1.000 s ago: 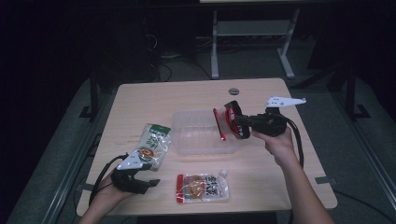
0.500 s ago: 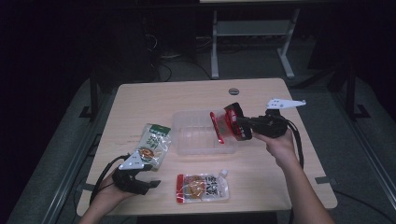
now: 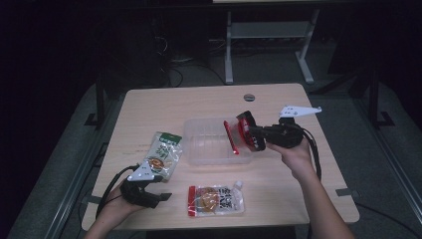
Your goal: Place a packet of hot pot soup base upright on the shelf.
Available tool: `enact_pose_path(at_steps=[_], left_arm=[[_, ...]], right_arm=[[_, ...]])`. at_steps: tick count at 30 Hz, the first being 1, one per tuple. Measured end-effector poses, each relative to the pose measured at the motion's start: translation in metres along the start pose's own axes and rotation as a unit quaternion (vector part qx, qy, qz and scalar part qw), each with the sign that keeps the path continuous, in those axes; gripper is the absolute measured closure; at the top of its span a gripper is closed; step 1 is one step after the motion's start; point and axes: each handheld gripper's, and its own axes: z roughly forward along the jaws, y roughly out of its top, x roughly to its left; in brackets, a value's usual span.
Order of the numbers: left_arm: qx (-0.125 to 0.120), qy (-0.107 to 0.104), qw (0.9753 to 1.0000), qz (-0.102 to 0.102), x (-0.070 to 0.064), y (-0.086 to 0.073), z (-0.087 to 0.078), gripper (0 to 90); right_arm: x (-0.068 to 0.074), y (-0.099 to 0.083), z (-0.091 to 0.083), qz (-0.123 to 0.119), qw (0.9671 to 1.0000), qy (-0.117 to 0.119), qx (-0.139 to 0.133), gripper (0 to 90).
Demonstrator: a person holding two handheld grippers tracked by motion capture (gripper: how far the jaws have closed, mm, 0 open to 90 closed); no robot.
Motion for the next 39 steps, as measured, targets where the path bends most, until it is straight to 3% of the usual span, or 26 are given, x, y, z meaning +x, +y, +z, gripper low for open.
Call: enact_pose_path(at_steps=[11, 20, 25, 29, 35, 39], left_arm=[[0.005, -0.001, 1.0, -0.001, -0.001, 0.001, 0.001, 30.2], [0.004, -0.004, 1.0, -0.002, -0.001, 0.001, 0.003, 30.1], [0.004, -0.005, 1.0, -0.005, -0.001, 0.0, 0.003, 30.0], [0.005, -0.005, 1.0, -0.003, -0.001, 0.0, 0.003, 29.8], [0.005, -0.007, 0.9999, -0.006, -0.001, 0.0, 0.004, 29.1], [0.005, -0.008, 0.9999, -0.006, -0.001, 0.0, 0.004, 28.7]], right_arm=[[0.004, -0.005, 0.023, 0.0, 0.9993, -0.008, 0.038, 89.3], [-0.007, -0.006, 0.042, 0.011, 0.9978, -0.033, 0.057, 88.6], [-0.011, -0.006, 0.055, 0.013, 0.9976, -0.035, 0.058, 87.0], [-0.01, -0.004, 0.059, 0.013, 0.9974, -0.043, 0.057, 72.4], [-0.007, -0.003, 0.053, 0.015, 0.9979, -0.036, 0.052, 52.8], [-0.002, -0.001, 0.046, -0.002, 0.9971, -0.044, 0.062, 42.6]])
